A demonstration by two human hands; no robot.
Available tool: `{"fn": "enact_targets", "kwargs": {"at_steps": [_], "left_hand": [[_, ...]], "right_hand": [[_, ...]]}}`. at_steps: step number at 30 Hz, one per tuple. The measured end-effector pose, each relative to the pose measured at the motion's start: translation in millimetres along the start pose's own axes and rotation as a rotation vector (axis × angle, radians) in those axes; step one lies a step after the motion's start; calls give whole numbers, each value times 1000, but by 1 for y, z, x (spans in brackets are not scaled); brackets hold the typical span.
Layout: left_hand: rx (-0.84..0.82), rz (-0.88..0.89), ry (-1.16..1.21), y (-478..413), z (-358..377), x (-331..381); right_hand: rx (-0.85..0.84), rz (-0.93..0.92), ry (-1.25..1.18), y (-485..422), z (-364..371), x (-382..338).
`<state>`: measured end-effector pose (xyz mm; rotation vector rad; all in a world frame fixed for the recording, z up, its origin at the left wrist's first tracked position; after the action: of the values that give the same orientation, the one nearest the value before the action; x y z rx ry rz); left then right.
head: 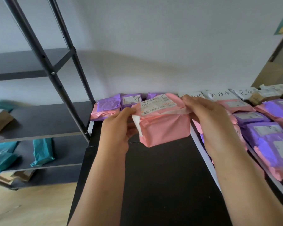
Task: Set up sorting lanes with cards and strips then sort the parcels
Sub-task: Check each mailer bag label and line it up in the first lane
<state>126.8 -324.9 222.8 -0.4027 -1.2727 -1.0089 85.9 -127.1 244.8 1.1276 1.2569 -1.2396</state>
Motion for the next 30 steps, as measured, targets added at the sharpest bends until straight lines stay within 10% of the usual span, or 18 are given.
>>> {"fn": "enact_targets", "kwargs": {"at_steps": [14,30], "left_hand": [[-152,337,-345,-1,-5,21],[-497,754,-739,35,44,-17]], "right_hand": [[15,-59,261,14,6,-4],[477,-201,714,78,-44,0]]}}
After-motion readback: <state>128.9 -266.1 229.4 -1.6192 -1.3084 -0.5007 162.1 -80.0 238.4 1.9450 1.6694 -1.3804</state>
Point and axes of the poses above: each hand's wrist, its own y-axis away from the middle knuckle, its own z-axis out of the palm, x = y × z, the point moved 3 cm from there along -y, towards the middle knuckle, and after that the axes turned 1 degree about z, right-handed, at the moved point
